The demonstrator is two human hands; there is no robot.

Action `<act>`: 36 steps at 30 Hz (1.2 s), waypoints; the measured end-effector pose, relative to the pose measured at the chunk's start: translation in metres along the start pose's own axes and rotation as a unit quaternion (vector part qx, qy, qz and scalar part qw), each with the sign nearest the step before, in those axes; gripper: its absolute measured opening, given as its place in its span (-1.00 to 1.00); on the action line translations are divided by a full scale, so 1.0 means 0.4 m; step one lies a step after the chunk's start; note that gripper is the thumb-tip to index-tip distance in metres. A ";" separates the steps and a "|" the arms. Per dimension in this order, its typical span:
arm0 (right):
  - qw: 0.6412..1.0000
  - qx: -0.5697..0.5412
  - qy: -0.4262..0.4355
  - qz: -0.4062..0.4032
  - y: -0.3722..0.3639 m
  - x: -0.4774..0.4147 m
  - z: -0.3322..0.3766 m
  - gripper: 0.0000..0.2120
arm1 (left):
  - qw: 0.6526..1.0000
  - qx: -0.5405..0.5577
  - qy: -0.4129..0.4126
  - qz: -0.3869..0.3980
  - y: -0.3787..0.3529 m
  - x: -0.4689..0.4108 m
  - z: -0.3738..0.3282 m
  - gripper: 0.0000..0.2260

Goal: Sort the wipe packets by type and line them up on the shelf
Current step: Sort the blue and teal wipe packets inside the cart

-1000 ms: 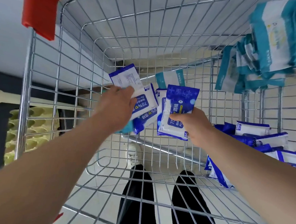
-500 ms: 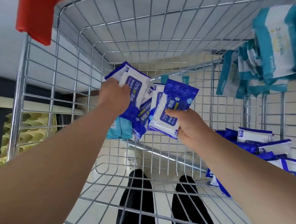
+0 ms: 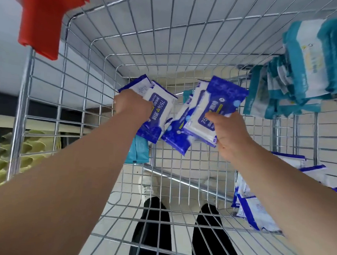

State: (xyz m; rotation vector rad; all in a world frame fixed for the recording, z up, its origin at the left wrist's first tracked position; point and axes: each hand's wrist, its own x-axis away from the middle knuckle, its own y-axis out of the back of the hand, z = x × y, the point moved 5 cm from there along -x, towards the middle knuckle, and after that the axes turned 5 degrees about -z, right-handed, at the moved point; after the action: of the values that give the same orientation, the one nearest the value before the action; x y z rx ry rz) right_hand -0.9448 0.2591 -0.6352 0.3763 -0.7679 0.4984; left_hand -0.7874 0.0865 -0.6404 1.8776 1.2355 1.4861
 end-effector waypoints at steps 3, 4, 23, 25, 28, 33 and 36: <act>1.000 -0.013 0.003 0.002 0.042 -0.019 0.025 -0.74 | 0.999 -0.024 0.004 -0.027 -0.018 -0.009 -0.018 -0.62; 1.000 -0.013 -0.003 0.009 0.047 -0.023 0.026 -0.70 | 0.999 -0.018 -0.005 -0.047 -0.019 -0.003 -0.027 -0.64; 0.983 0.077 -0.028 0.167 0.156 0.073 0.138 -0.74 | 0.960 0.232 -0.115 0.107 0.065 0.208 -0.136 -0.68; 0.972 0.140 -0.012 0.186 0.238 0.088 0.180 -0.72 | 0.953 0.248 -0.110 0.134 0.060 0.270 -0.156 -0.60; 0.943 0.266 0.006 0.201 0.372 0.114 0.218 -0.63 | 0.944 0.241 -0.082 0.208 0.001 0.365 -0.182 -0.45; 0.837 0.511 -0.011 0.193 0.565 0.132 0.195 -0.37 | 0.934 0.136 -0.083 0.320 -0.147 0.504 -0.205 -0.47; 0.772 0.607 -0.011 0.189 0.636 0.137 0.137 -0.51 | 0.916 0.108 -0.086 0.376 -0.243 0.584 -0.200 -0.51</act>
State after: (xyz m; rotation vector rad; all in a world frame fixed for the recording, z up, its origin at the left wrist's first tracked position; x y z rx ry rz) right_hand -1.0830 0.4564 -0.5224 1.4546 -0.4380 1.3717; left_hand -0.8925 0.3185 -0.5664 2.7658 0.6210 1.5065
